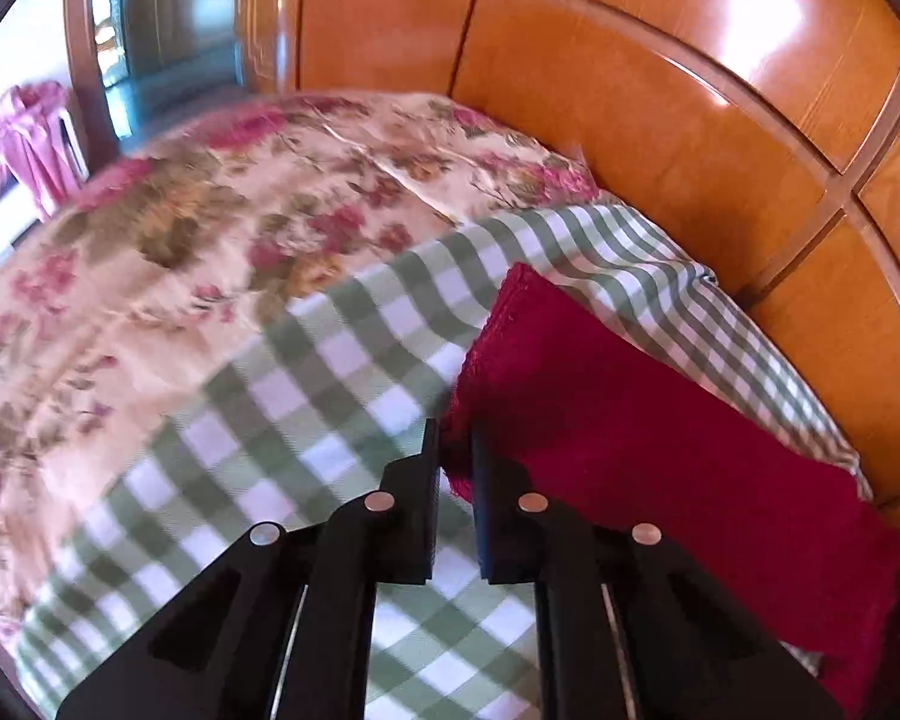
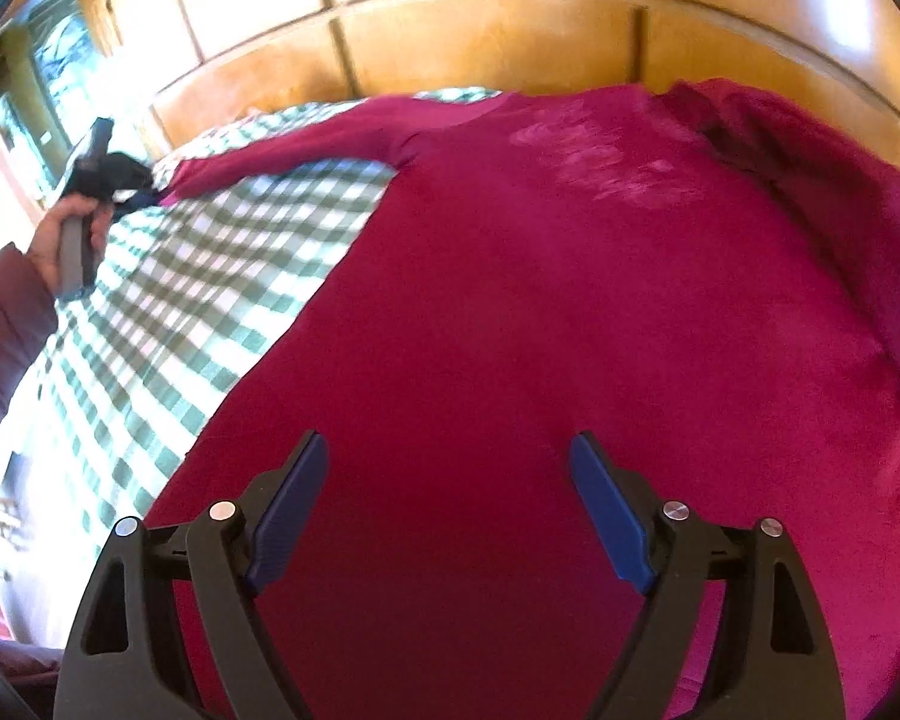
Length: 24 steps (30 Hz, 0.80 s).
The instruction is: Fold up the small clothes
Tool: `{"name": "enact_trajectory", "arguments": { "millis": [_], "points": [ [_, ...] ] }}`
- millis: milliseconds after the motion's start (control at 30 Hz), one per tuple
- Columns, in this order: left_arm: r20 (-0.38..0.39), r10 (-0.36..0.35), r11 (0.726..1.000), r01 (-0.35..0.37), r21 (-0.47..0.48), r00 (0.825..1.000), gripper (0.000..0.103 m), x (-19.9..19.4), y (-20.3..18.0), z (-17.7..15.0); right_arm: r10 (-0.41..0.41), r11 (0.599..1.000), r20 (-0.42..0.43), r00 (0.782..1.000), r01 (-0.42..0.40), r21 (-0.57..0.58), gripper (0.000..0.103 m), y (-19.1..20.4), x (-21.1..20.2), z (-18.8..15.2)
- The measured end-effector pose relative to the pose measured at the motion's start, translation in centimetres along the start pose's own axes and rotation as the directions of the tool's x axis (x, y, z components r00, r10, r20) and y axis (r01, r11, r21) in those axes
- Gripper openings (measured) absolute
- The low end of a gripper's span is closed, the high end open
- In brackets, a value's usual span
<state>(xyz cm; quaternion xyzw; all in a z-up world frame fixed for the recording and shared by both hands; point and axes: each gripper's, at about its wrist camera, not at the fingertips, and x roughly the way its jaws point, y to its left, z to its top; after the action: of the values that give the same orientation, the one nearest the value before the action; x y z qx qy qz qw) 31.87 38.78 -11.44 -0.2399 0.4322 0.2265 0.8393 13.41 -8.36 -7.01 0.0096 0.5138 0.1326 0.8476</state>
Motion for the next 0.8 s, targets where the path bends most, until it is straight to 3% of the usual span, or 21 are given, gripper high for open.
{"name": "enact_trajectory", "arguments": {
  "millis": [67,133,200,300,433,500,567,633,667,800],
  "points": [
    [-0.023,-0.006,1.000,0.006,-0.003,1.000,0.010,0.0,0.7,-0.5,-0.047,0.996,0.028,0.998,0.045,0.081,0.082,-3.3,-1.7,-0.3],
    [-0.021,0.015,1.000,-0.015,0.001,1.000,0.020,-0.6,0.7,-1.2,-0.118,0.976,0.044,0.992,0.108,0.191,0.082,-7.7,-3.8,-0.8],
    [-0.002,-0.016,0.999,0.016,-0.029,1.000,0.051,-2.0,0.8,-2.0,-0.186,0.939,0.053,0.981,0.162,0.302,0.082,-12.3,-5.9,-1.7],
    [0.032,-0.114,0.992,0.115,-0.044,0.993,0.051,-4.5,-0.5,-4.1,-0.311,0.822,0.062,0.948,0.236,0.518,0.078,-21.1,-9.6,-3.6],
    [0.036,-0.213,0.970,0.207,0.125,0.976,0.051,-7.9,-5.8,-8.4,-0.404,0.626,0.023,0.914,0.258,0.736,0.070,-32.8,-12.0,-5.9],
    [0.027,-0.277,0.938,0.264,0.224,0.960,0.058,-10.0,-8.8,-11.3,-0.423,0.551,-0.007,0.906,0.264,0.792,0.064,-37.6,-11.6,-6.3],
    [0.003,-0.332,0.893,0.314,0.323,0.943,0.072,-12.0,-11.9,-14.6,-0.427,0.518,-0.027,0.904,0.269,0.812,0.064,-40.8,-10.8,-5.9],
    [-0.021,-0.367,0.857,0.346,0.381,0.930,0.074,-13.4,-14.1,-17.0,-0.433,0.501,-0.036,0.901,0.274,0.821,0.062,-43.2,-9.7,-4.8],
    [-0.062,-0.397,0.824,0.385,0.416,0.916,0.074,-14.0,-15.6,-18.9,-0.431,0.502,-0.035,0.902,0.272,0.821,0.062,-44.0,-9.2,-4.2],
    [-0.148,-0.409,0.727,0.420,0.544,0.900,0.074,-15.6,-19.6,-25.0,-0.424,0.497,-0.034,0.905,0.264,0.827,0.062,-47.6,-7.3,-2.1]
  ]
}}
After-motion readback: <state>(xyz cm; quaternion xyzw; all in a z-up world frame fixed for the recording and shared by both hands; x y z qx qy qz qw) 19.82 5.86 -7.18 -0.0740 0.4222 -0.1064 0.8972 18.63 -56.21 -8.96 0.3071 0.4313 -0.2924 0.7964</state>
